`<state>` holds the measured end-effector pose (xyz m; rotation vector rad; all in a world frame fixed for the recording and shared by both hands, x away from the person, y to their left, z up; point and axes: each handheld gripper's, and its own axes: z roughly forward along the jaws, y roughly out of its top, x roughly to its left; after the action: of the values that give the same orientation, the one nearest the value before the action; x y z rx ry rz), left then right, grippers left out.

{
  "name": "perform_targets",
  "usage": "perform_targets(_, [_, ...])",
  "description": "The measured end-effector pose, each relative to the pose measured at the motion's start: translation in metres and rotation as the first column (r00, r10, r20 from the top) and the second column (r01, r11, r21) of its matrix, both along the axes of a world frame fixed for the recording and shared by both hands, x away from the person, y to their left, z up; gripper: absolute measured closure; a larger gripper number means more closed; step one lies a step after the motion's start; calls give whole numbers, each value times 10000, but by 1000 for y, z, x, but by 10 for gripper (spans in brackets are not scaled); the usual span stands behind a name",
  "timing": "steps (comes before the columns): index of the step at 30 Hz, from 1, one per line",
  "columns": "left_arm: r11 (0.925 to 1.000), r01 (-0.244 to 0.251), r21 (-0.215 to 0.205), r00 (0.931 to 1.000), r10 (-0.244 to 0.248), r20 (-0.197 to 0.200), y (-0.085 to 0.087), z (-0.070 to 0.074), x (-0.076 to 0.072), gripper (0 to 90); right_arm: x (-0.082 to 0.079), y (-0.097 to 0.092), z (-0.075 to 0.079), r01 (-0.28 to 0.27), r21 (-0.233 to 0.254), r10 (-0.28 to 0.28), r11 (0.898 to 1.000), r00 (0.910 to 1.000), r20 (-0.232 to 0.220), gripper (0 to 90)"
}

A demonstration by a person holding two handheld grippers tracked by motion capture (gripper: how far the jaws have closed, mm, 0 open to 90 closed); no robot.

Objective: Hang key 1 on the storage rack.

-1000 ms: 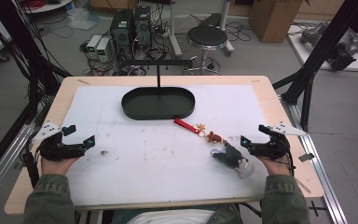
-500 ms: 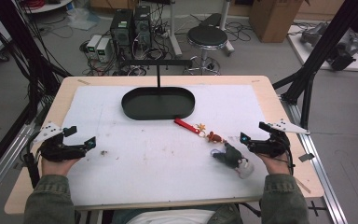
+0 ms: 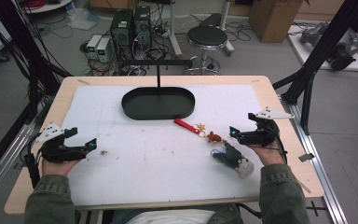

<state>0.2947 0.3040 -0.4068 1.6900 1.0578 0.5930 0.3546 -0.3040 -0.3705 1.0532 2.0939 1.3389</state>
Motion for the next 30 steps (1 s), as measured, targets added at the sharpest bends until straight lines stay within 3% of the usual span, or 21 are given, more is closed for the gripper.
perform_targets(5, [10000,20,-41,10000,-20,-28,-1,0,-2,65,11,10,14,-365,38,365,9993,9993,-94,7])
perform_targets(13, [10000,-26,-51,10000,26,-40,0,-1,-2,65,28,28,25,-851,-344,840,9958,9960,-315,7])
perform_targets(19, [10000,-13,-9,10000,13,63,-1,0,-2,65,44,47,36,-1584,-402,1571,9866,9871,-323,7])
perform_targets(30, [10000,-35,-74,10000,35,62,1,-1,-2,65,63,76,36,-2036,-702,1975,9765,9766,-850,7])
